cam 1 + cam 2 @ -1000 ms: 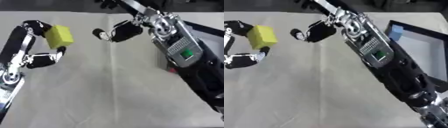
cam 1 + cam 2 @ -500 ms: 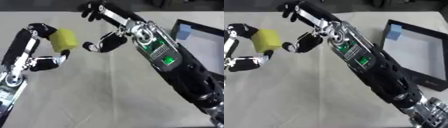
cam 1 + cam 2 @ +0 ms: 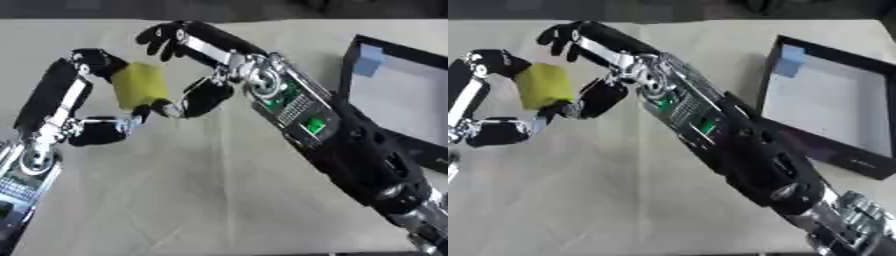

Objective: Pick up the objects with one hand, pass them to the other hand, and then place them into the box on the other side of the table.

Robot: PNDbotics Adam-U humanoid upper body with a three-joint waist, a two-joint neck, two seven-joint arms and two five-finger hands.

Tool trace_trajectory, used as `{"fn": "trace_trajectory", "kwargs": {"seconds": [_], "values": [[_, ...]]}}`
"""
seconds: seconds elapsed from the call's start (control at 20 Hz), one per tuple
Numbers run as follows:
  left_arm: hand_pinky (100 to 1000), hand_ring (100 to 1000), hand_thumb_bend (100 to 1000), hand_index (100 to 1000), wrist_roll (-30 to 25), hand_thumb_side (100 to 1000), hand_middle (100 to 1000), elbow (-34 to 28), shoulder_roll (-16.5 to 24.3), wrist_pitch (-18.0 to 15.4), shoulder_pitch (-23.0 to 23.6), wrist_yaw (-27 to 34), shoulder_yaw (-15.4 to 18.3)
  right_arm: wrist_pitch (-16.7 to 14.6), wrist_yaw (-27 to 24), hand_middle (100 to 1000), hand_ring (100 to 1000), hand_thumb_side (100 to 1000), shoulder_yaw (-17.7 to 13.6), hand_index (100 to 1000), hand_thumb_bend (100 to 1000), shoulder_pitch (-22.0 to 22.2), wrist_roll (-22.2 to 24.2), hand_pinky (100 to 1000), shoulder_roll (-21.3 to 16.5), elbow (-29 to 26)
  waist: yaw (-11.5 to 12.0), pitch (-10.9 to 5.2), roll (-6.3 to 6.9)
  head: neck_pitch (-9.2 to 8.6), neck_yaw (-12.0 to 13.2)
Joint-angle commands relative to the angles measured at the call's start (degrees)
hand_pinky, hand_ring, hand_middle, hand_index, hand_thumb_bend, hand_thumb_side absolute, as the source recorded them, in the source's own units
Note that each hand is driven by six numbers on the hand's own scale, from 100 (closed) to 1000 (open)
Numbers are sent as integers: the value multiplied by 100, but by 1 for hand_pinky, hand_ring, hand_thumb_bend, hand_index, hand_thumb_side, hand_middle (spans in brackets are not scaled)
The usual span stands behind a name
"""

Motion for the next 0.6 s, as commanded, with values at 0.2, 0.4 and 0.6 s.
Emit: {"fn": "trace_trajectory", "kwargs": {"seconds": [0.2, 0.4, 0.6], "values": [[687, 547, 100, 511, 72, 100, 494, -198, 13, -45, -110, 106, -22, -34, 0, 711, 764, 100, 34, 828, 308, -137, -14, 824, 50, 149, 27, -150, 9, -5, -6], [685, 546, 100, 512, 83, 100, 493, -270, 10, -54, -117, 210, -38, 43, -94, 508, 689, 100, 42, 664, 100, -131, -227, 802, 64, 205, 32, -150, 9, 5, -2], [682, 543, 100, 515, 170, 100, 491, -320, 11, -31, -118, 335, -30, 150, -336, 333, 573, 100, 61, 496, 100, -120, -568, 766, 65, 213, 32, -151, 11, 5, 2]]}}
